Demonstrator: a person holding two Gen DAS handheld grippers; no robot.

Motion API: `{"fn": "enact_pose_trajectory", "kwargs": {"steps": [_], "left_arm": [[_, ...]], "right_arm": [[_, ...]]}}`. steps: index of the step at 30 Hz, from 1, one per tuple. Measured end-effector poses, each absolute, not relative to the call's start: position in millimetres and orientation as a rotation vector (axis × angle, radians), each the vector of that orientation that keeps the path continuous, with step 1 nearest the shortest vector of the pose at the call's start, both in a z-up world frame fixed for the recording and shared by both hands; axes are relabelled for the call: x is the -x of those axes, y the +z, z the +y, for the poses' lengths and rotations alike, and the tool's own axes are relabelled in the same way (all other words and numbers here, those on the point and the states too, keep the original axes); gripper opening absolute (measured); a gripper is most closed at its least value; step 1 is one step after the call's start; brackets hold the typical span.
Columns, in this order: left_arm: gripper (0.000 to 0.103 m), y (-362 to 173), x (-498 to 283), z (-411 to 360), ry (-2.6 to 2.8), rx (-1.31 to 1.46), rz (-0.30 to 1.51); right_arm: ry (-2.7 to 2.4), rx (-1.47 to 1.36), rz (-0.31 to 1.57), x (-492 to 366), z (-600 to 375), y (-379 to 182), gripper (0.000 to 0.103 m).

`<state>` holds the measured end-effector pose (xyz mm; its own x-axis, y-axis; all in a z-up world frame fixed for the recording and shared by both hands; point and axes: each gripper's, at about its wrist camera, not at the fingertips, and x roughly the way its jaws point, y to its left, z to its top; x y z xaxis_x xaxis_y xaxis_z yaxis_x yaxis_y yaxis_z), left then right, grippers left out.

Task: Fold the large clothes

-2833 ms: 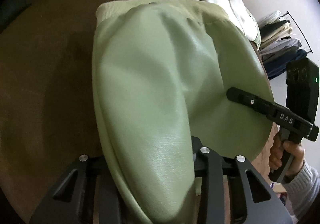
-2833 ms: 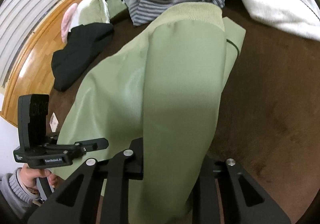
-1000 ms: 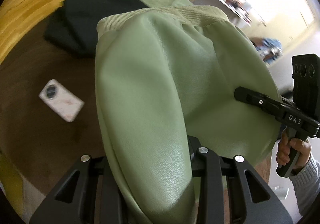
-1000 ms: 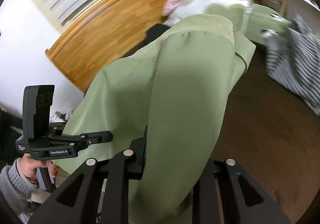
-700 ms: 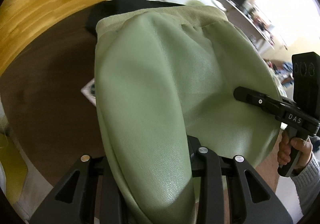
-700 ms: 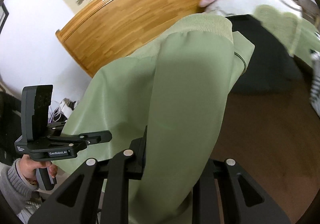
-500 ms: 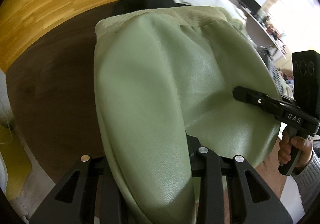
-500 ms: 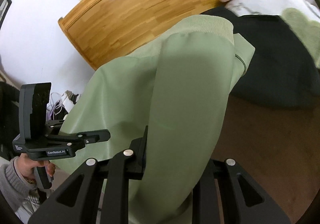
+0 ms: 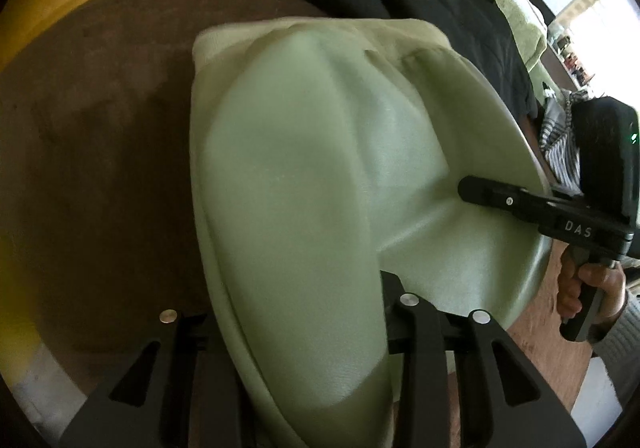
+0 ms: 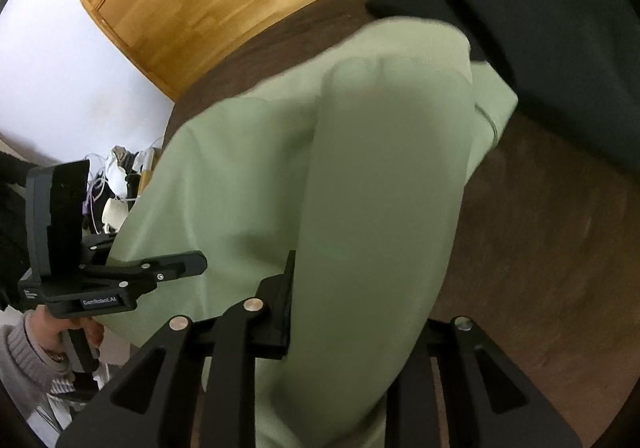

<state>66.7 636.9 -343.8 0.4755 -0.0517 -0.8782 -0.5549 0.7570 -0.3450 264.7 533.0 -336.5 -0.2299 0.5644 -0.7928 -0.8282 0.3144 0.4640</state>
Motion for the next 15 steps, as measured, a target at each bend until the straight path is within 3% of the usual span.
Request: {"fn": "enact_pose_trajectory", "kwargs": {"steps": [4, 6, 7, 10, 13, 15], "left_arm": [[0.039, -351.9, -68.4, 637.9, 0.328, 0.671, 1.032], [0.04, -353.3, -69.2, 638.4, 0.324, 0.673, 1.032], [0.042, -352.1, -68.5, 638.3, 0.321, 0.676, 1.033], [0.058, -344.9, -56.1, 644.2, 0.361, 0.669, 1.038], [0.081, -317.6, -31.8, 651.2, 0.446, 0.674, 0.956], [0.085, -301.1, -18.4, 653.3, 0.483, 0.675, 0.919]], "right_arm": [[1.31, 0.291, 1.223, -260.4, 533.0, -335.1, 0.027], [1.3, 0.308, 1.218, -259.0, 534.3, -334.0, 0.032], [1.284, 0.327, 1.221, -260.3, 535.3, -334.1, 0.039], [1.219, 0.367, 1.223, -264.2, 530.1, -330.3, 0.071], [1.174, 0.359, 1.218, -270.7, 518.0, -324.0, 0.079], [1.152, 0.352, 1.153, -271.7, 504.4, -306.4, 0.081]]}}
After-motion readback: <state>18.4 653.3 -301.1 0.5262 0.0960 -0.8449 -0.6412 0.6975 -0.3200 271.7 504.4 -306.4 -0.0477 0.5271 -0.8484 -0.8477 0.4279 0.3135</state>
